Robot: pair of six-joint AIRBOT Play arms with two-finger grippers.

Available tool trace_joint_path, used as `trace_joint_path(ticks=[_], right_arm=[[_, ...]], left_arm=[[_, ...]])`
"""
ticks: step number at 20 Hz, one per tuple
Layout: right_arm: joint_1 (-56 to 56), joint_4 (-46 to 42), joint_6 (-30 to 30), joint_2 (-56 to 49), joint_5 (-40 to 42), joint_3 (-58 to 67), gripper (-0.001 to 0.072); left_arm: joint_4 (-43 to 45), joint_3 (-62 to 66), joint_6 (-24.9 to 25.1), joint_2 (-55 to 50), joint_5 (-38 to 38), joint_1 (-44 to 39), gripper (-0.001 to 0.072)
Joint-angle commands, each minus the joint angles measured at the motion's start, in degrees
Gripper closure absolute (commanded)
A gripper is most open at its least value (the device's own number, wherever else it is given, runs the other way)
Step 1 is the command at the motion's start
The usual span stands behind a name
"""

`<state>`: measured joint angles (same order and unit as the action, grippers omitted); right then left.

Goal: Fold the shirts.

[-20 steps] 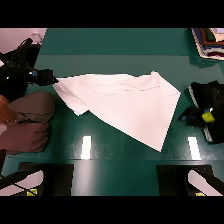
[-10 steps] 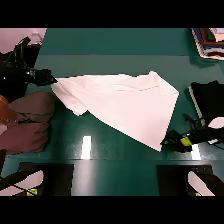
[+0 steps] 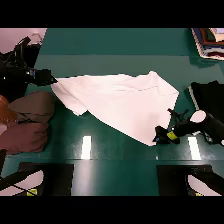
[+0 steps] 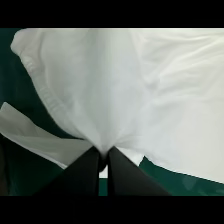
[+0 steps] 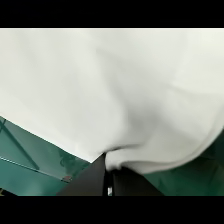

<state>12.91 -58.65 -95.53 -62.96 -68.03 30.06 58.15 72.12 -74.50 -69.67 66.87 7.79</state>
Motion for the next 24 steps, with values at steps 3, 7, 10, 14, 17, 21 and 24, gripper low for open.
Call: trace_joint_path(ticks=[3,7,10,14,17,21,24], right_arm=[[0.68,-4.94,0.68,5.27,-0.15,9.86,0.0699],[-2.64,-9.31,0.7,14.86,-1.25,28.13,0.0699],[-8.83,-9.27,3.43,18.86,-1.99,45.44,0.0699],[-16.48,-9.33,6.99,20.52,-5.01,66.66,0.07],[-22.08,-9.25,7.85,19.15,-9.4,79.78,0.07],[-27.39,-8.66,8.61,13.6,-17.68,94.07,0.07],[-27.41,-8.31,8.59,11.37,-19.58,93.33,0.0701]], left_arm=[[-0.02,0.15,-1.03,5.2,-3.02,0.07,0.0678],[-0.02,5.88,-4.59,15.67,-7.96,0.07,0.0678],[-0.31,16.15,-6.56,21.11,-7.65,0.07,0.0678],[-1.73,34.95,-8.39,23.71,-3.93,0.04,0.0678],[-1.81,46.88,-9.97,23.74,-3.65,0.04,0.0679],[-2.08,53.59,-13.66,23.74,-3.32,0.07,0.0679],[-1.27,50.56,-13.66,23.5,-1.29,0.07,0.0679]])
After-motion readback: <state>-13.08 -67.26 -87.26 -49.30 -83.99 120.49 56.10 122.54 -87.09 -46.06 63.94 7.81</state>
